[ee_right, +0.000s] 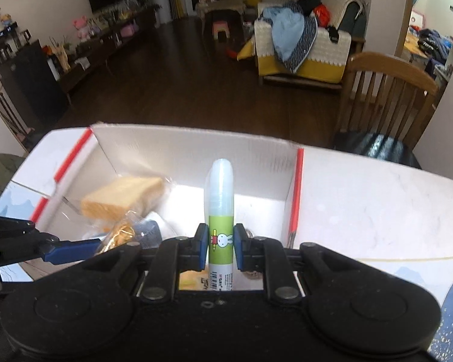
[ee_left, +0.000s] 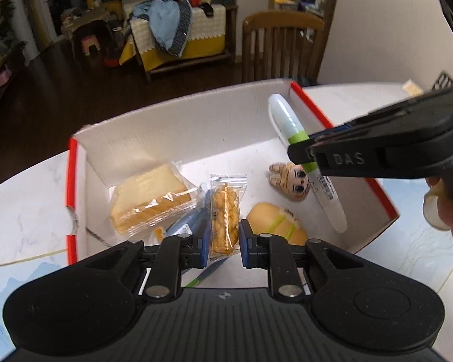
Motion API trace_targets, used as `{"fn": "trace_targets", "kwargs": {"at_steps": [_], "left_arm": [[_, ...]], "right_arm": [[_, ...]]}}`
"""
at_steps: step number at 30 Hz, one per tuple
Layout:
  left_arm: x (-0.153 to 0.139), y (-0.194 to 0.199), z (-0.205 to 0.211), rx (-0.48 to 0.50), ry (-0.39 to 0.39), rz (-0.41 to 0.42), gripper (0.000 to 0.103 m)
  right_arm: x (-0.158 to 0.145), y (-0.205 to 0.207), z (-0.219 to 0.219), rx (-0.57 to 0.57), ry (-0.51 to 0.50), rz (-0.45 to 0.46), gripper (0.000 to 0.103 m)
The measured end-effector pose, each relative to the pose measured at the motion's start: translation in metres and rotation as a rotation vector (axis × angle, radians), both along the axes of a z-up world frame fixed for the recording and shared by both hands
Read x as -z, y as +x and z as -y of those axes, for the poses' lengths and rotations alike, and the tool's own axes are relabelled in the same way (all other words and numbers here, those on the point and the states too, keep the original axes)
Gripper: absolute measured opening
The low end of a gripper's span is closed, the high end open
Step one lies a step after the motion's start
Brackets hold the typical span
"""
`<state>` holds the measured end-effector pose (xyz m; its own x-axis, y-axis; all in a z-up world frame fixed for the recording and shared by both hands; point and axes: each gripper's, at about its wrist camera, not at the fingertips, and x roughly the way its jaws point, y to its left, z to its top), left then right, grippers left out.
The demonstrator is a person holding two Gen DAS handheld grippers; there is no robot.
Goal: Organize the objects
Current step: 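Carry the orange snack bag and glue stick into the red shoebox with both tools, then open both tools to release the snack bag and glue stick inside the box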
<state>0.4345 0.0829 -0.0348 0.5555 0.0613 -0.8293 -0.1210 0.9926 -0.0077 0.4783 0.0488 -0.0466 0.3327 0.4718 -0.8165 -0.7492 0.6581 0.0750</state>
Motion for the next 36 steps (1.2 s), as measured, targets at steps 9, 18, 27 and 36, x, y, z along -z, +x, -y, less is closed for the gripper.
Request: {"fn": "trace_targets", "kwargs": {"at_steps": [9,18,27,36], "left_arm": [[0.025,0.016,0.006,0.029,0.023,-0.100,0.018],[0.038,0.023,0.001,0.026,-0.012,-0.157,0.018],[0.042,0.024,-0.005,-0.004,-0.062,-0.189,0.018],[0.038,0.018,-0.008,-0.021,-0.079,-0.158,0.019]], "right_arm": [[0.026,0.000,-0.014,-0.037,-0.064,-0.015,0.017],[0.046,-0.003,-0.022,-0.049,-0.119,-0.034,0.017],[0.051,-0.003,-0.024,-0.044,-0.111,-0.054,0.019],[0.036,-0.001,-0.017,-0.041,-0.051,-0.081,0.032]]}}
